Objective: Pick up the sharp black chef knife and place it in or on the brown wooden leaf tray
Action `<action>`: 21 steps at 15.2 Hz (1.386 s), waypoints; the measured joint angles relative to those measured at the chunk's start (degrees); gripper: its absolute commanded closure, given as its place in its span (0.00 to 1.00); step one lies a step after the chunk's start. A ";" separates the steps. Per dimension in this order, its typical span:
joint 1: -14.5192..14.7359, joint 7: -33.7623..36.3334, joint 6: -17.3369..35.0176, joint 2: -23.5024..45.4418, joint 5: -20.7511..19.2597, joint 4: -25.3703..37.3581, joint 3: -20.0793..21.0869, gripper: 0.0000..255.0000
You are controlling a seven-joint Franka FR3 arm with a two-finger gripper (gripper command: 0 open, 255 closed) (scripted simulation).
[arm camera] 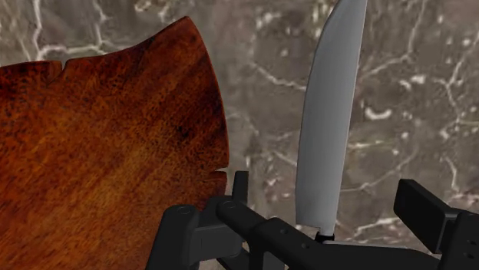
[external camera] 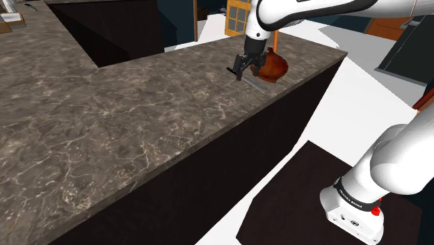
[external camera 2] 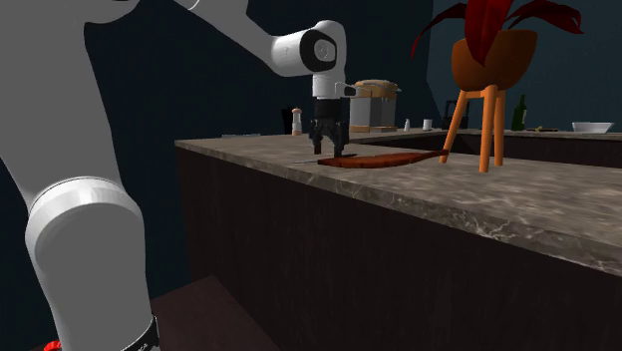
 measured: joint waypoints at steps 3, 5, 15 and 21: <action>-0.24 -0.05 -0.08 -0.29 -0.96 0.21 -0.31 1.00; -0.23 -0.08 -0.10 -0.26 -0.39 0.25 -0.29 1.00; -0.03 0.03 -2.99 -0.19 -0.07 2.81 -0.13 1.00; 0.01 0.33 -7.63 -0.24 -0.11 7.39 -0.09 1.00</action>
